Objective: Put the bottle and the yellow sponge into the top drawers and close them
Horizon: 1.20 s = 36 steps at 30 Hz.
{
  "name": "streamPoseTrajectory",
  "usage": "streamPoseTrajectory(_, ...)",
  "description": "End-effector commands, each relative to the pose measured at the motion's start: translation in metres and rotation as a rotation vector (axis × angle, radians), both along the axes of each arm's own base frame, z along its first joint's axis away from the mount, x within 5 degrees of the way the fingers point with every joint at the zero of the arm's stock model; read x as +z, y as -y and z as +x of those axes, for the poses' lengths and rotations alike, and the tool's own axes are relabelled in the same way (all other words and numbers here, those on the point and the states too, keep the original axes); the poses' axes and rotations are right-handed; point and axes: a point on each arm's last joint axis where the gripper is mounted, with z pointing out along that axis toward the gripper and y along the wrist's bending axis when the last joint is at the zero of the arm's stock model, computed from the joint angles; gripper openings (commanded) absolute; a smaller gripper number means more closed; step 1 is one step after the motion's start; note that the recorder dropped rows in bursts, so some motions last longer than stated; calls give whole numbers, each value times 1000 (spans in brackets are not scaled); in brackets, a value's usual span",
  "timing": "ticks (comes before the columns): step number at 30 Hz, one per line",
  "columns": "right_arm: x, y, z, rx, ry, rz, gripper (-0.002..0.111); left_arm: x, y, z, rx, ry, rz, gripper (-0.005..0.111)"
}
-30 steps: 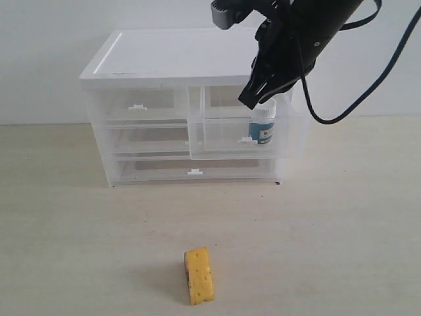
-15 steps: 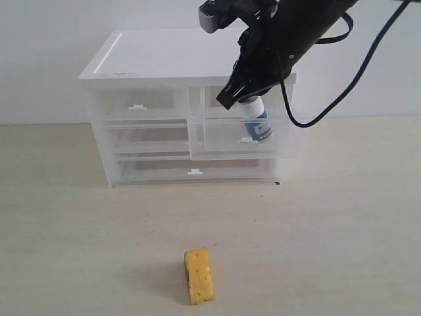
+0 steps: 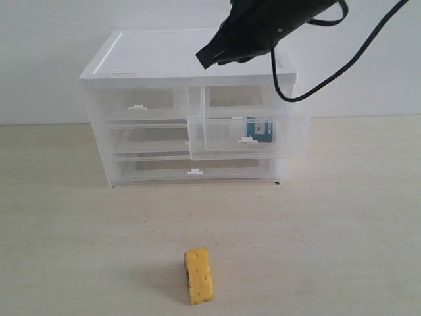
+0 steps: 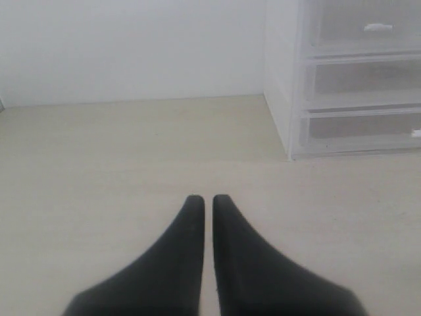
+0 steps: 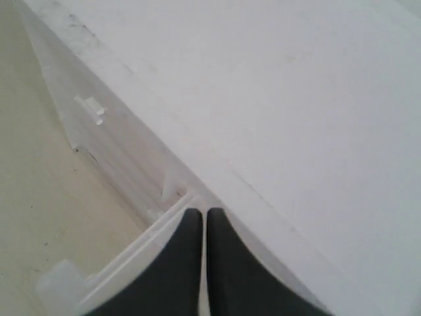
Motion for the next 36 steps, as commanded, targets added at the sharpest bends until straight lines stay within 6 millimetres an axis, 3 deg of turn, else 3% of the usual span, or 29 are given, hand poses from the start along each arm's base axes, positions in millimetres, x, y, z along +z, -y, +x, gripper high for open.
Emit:
streamPoseTrajectory(1,22,15,-18,-49,-23,-37,0,-1,0,0,4,0,-8,4)
streamPoseTrajectory(7,7,27,-46,142,-243,-314,0,-1,0,0,4,0,-8,4)
streamPoseTrajectory(12,2,30,-55,505,-152,-537,0,-1,0,0,4,0,-8,4)
streamPoseTrajectory(17,1,27,-53,511,-138,-524,0,-1,0,0,4,0,-8,4)
streamPoseTrajectory(20,1,24,-54,611,-90,-532,13,-1,0,0,4,0,-8,4)
streamPoseTrajectory(24,1,23,-54,659,-48,-550,47,-1,0,0,4,0,-8,4)
streamPoseTrajectory(26,2,22,-53,662,-30,-552,55,-1,0,0,4,0,-8,4)
streamPoseTrajectory(36,-14,15,-39,651,-28,-545,54,-1,0,0,4,0,-8,4)
